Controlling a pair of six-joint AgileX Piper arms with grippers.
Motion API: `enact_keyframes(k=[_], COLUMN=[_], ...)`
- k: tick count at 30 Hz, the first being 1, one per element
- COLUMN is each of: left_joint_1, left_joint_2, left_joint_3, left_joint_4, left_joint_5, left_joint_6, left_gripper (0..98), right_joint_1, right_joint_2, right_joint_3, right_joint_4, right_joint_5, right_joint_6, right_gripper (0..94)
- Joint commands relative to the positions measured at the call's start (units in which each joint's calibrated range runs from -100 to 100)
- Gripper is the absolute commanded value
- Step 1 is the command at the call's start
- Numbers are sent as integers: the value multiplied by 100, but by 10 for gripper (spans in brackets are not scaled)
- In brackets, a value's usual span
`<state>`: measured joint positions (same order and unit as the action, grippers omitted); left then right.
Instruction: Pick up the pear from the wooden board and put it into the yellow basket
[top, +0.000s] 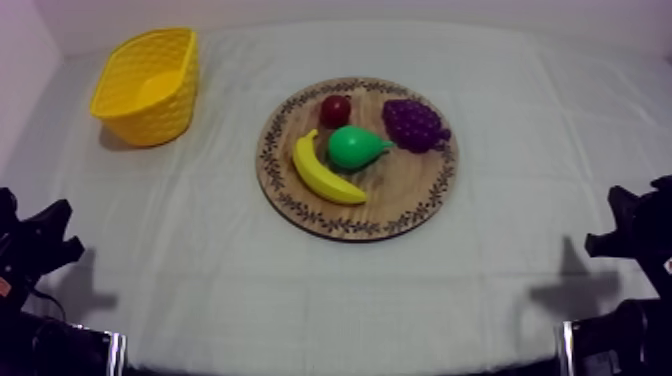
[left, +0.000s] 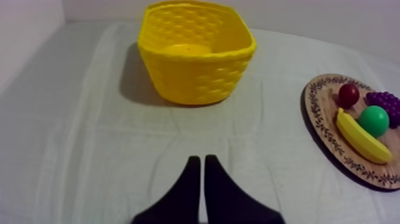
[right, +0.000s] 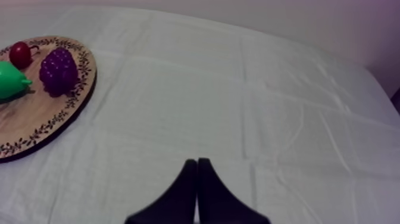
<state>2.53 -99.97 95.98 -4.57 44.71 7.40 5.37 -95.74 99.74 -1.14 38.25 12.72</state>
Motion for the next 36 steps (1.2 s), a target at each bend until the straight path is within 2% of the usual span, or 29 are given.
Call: enact_keyframes(k=[1,9,14,18,21,25,28,36], left_joint_1=[-5,68,453,658,793,970,1245,2320], left_joint_2=[3,619,1815,2775,3484,4406,5099,6997], left_joint_3=[1,-295,-1399,-2461,-3250,-4249,-4903,-6300], left_joint_4=[13,51,-189,-270,-247,-36,-5,-524], left_joint_5=[1,-361,-480,-499,-463,-370,-319,-154], left_joint_6=[-33,-253,-302,-466,-663,-1096,-1293,-1120], left_gripper=[0,0,1,1,1,1,1,1], right_joint_1=[-1,-1,-1,-1,-1,-1,-1,-1], right_joint_2=[-2,-2,-2,-2,-2,-2,-2,-2], right_joint_3=[4,4,4,4,4,4,4,4], right_joint_4=[0,0,0,0,0,0,0,0], right_joint_5=[-2,-2,-2,-2,-2,-2,-2,-2], right_joint_6=[0,0,0,0,-2,-1,0,0], right_gripper=[3,3,3,3,3,3,3,3])
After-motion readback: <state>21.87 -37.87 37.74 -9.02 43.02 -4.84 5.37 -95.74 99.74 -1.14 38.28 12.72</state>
